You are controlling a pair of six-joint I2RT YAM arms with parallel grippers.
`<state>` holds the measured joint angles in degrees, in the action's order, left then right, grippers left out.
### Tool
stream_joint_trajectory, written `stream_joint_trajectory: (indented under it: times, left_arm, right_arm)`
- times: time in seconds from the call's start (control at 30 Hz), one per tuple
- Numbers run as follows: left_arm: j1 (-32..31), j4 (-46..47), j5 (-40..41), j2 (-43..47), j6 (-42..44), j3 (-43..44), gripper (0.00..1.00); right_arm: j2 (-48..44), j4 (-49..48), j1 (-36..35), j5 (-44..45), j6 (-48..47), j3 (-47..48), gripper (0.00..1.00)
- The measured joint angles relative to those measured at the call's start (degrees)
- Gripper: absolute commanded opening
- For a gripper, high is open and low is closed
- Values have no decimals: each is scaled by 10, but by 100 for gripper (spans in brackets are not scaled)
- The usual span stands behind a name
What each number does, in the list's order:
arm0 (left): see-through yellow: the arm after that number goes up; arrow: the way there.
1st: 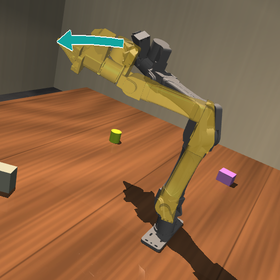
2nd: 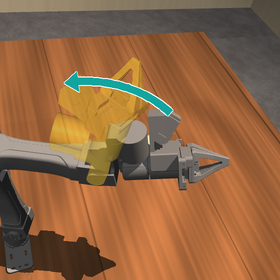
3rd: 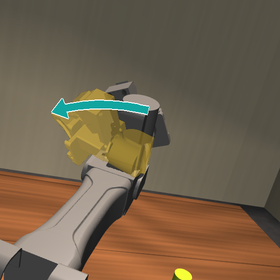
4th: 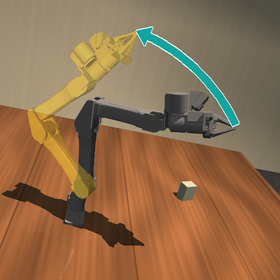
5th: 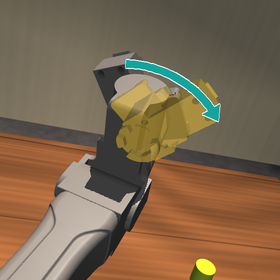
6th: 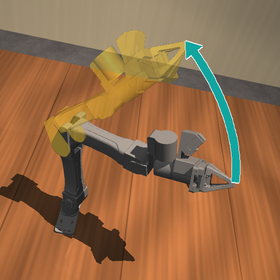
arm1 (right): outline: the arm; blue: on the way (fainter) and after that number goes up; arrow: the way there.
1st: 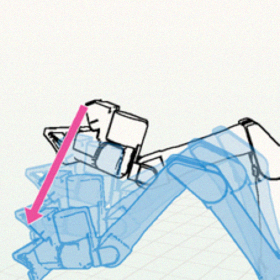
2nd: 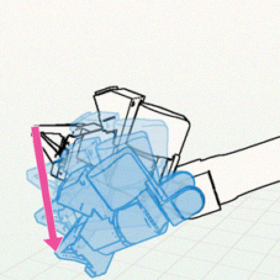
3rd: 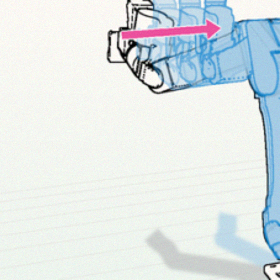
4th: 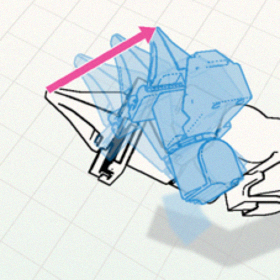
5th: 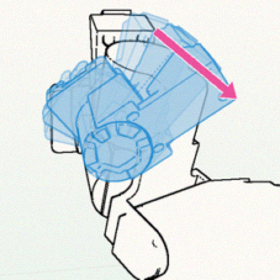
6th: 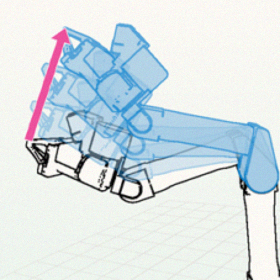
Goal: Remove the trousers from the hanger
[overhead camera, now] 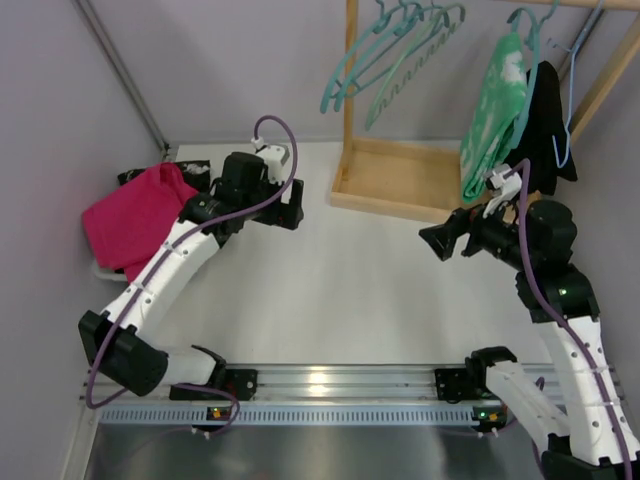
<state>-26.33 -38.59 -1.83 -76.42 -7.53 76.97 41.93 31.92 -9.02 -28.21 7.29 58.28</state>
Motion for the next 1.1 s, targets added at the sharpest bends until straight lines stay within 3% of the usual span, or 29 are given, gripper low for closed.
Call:
stream_joint_trajectory:
  times: [0.23,0.4,0.53,0.63,0.87,1.1]
  left_arm:
    - [16,0,-24,25,2,12,98]
    - [33,0,-52,68,6,34,98]
    - [54,0,-76,106,6,58,98]
    - [84,0,-87,139,5,70,98]
    - [170,0,-93,212,-13,71,98]
    - [246,0,-141,241,-54,49,95]
  right_arm:
    - [12,15,3,-1,20,71,99]
    - [76,20,15,4,53,222,99]
    - [175,13,34,1,86,391,99]
    - [234,7,56,-10,108,463,99]
    - [393,3,174,-80,197,600,99]
    - [441,-4,319,-149,274,614,99]
